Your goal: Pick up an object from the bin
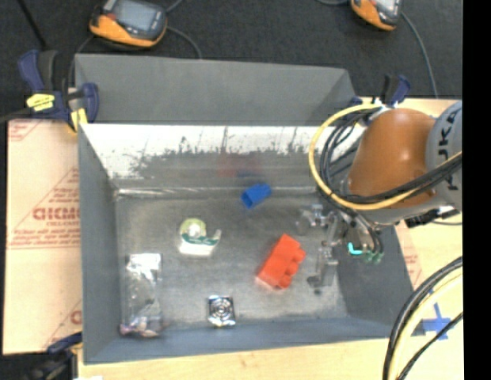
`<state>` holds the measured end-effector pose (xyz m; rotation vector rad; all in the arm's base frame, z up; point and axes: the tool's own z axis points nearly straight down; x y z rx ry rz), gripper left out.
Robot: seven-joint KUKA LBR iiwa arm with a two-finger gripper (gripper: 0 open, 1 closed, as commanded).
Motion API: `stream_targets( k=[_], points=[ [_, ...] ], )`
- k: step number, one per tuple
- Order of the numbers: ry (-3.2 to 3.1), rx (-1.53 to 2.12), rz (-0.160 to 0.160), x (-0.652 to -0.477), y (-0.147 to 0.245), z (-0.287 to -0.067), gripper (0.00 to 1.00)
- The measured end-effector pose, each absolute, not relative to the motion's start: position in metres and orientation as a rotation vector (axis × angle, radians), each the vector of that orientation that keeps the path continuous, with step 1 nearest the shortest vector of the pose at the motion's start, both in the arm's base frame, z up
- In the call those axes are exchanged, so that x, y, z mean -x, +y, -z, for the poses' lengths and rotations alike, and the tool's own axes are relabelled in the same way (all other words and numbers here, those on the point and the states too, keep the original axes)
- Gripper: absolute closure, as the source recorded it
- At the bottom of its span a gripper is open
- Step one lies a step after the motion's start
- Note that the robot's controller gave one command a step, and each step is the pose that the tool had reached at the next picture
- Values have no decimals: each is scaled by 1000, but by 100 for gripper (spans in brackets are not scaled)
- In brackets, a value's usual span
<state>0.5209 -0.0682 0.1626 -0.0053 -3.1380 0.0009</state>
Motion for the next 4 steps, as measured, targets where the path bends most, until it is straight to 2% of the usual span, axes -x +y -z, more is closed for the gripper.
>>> stream_targets(
  k=[1, 2, 3, 4],
  points=[
    [-3086, -634, -4, -547, -47, -72, 0],
    [-3017, -898, -3, -549, -36, -101, 0],
    [-2941, -1124, -2, -568, -22, -106, 0],
    [-2752, -1507, -3, -565, -12, -70, 0]
  ],
)
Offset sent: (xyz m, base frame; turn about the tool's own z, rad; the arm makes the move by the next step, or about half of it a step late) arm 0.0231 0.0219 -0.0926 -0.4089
